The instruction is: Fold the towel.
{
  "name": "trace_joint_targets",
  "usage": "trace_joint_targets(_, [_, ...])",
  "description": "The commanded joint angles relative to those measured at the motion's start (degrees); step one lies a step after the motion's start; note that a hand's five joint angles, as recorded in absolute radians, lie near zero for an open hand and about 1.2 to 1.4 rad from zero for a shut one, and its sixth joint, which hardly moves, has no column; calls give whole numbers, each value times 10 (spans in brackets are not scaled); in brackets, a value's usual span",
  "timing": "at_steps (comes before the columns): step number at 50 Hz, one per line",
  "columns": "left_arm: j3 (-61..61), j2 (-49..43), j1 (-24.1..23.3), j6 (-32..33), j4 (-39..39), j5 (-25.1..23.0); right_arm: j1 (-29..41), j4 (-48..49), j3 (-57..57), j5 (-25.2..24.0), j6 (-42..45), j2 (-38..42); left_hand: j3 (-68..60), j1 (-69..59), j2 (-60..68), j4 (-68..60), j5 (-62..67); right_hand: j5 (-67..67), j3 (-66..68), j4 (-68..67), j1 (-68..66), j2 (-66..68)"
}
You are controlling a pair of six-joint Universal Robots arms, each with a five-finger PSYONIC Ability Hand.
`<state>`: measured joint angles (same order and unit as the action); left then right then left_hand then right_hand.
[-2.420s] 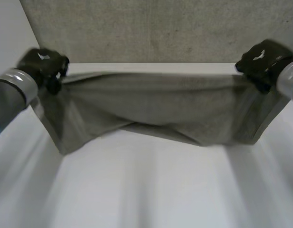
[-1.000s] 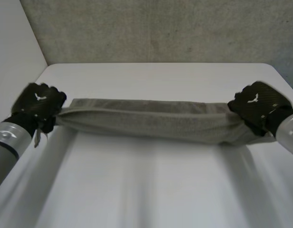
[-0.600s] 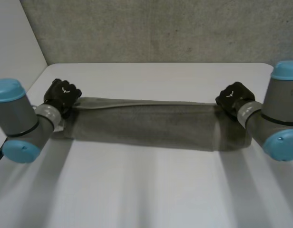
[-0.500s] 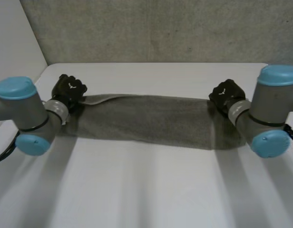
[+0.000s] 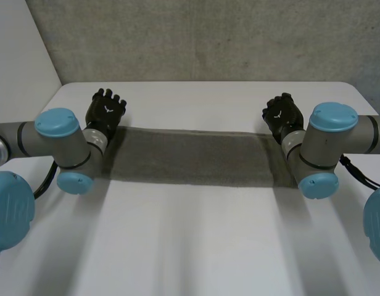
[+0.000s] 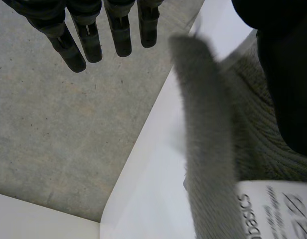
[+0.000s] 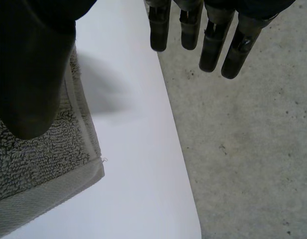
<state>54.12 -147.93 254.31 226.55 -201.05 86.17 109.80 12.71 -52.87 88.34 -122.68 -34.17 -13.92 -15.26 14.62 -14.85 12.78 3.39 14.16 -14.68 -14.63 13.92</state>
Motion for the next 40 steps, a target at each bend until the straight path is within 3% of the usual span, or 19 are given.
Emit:
trace_joint_targets(1, [48, 52, 1, -4, -12, 10, 1, -1, -32, 2, -10, -39, 39, 52, -46, 48, -127, -34, -42, 47, 46, -39])
trace_joint_targets(6, [122, 120, 9, -26, -14, 19, -5, -3, -107, -1, -45, -122, 25, 39, -32, 35, -114, -34, -42, 47, 46, -39])
trace_joint_targets(8, [193, 179, 12, -71, -14, 10, -6, -6, -167, -5, -86, -190, 25, 39, -32, 35, -114, -34, -42, 47, 46, -39])
trace_joint_targets(14, [281, 265, 20, -159, -15, -15, -8, -25, -239, -4, -165, -269, 27, 40, -34, 36, -116, -34, -42, 47, 46, -39])
trace_joint_targets(16, [321, 304, 31, -212, -13, -41, -12, -82, -261, -5, -197, -295, 27, 40, -34, 36, -116, -34, -42, 47, 46, -39])
trace_joint_targets(20, [354, 328, 44, -257, -8, -65, -29, -146, -274, -16, -216, -302, 27, 40, -34, 36, -116, -28, -36, 41, 40, -33])
trace_joint_targets(22, [381, 339, 48, -281, -7, -77, -46, -174, -289, -37, -230, -302, 27, 40, -34, 36, -116, 36, 28, -23, -23, 30])
trace_joint_targets(30, [433, 345, 48, -288, -20, -79, -86, -129, -305, -74, -235, -282, 25, 39, -32, 35, -114, 73, 65, -60, -60, 67])
trace_joint_targets(40, [437, 345, 45, -288, -24, -77, -104, -106, -291, -77, -235, -215, 25, 39, -32, 35, -114, 152, 144, -139, -140, 147])
